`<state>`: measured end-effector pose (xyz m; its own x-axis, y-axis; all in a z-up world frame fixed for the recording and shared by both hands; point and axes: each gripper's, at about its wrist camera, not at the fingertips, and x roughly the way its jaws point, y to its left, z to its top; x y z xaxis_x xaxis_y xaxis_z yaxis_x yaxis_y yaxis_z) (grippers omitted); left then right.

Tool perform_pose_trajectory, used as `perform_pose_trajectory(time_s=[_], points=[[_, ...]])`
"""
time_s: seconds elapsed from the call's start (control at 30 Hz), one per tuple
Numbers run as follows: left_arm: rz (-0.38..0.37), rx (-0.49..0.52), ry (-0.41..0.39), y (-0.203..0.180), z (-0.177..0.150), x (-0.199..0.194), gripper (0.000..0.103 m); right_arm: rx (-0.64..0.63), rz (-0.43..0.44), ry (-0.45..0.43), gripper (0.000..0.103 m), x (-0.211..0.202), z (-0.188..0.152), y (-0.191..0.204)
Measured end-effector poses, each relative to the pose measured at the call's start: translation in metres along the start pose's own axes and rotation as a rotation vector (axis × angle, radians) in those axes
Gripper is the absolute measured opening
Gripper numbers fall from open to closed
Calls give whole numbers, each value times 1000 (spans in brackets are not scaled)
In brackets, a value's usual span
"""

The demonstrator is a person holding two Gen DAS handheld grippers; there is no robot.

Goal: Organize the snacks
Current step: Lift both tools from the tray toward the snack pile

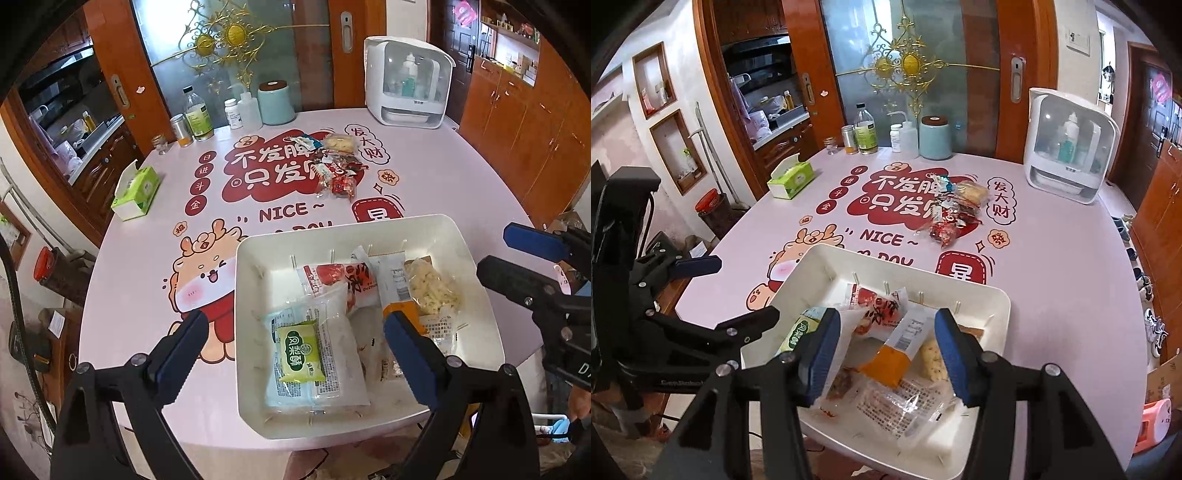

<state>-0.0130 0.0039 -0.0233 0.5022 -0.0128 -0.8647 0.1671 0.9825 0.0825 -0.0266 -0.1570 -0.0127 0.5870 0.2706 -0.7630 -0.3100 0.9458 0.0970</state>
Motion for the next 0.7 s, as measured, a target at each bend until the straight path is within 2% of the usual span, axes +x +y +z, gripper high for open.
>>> perform_pose_trajectory(time_s=[0.4,0.7], points=[[1,0,2,-3,0,1,96,22,4,28,54,6,-1,-3],[-13,26,36,-4,5,16,96,57,3,58,54,20,-1,-10]])
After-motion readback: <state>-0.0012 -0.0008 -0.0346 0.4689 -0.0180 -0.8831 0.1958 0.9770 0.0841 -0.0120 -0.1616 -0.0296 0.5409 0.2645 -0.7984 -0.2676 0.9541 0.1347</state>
